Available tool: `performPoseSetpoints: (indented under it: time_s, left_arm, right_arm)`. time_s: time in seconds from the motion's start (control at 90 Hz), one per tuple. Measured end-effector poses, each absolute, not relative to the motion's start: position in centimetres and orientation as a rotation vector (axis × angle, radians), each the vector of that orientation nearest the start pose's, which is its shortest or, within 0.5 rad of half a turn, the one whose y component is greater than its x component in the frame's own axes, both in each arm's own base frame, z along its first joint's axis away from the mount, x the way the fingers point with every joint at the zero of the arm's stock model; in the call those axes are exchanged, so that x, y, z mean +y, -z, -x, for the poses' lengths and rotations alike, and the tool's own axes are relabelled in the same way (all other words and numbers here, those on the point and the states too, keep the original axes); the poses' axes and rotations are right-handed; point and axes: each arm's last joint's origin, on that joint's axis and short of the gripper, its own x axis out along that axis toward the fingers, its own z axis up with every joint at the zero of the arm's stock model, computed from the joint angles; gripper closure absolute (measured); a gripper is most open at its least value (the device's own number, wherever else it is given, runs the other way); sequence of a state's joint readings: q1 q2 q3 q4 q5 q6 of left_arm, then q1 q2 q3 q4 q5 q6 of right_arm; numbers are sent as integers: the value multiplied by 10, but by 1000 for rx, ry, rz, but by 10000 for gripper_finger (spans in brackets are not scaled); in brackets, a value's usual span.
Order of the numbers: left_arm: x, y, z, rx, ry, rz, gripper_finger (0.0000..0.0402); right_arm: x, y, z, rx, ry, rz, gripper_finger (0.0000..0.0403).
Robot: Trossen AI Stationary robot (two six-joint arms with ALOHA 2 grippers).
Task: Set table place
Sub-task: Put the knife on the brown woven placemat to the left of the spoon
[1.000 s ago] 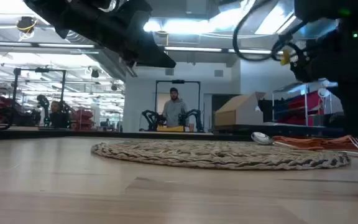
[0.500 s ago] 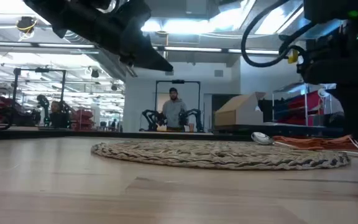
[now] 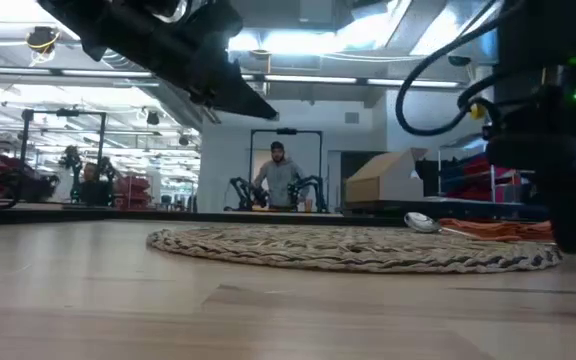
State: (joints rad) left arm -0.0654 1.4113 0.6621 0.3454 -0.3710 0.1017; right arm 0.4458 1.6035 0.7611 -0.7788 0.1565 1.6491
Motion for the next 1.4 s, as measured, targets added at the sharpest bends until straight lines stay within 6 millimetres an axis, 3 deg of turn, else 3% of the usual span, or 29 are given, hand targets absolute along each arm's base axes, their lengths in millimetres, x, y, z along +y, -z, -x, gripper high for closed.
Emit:
performPoseSetpoints:
  time_s: [0.111,0.289,0.556,0.867,1.156,1.4]
  left_arm:
    - [-8,-204,-285,415,-279,-195,402]
    - [-8,-202,-285,432,-278,-200,402]
    - [-8,-202,-285,435,-278,-200,402]
    - [-10,-202,-285,435,-270,-203,402]
    - [-12,-202,-284,434,-264,-205,402]
    - [-12,-202,-284,436,-264,-206,402]
  right_arm:
    - [95,-126,-210,1242,1015,-825,303]
    - [93,-124,-205,1244,1041,-790,390]
    - [91,-125,-201,1249,1089,-709,401]
    - [99,-153,-217,1204,1087,-665,401]
    - [108,-158,-224,1190,1013,-712,402]
    - [114,-154,-228,1263,893,-805,351]
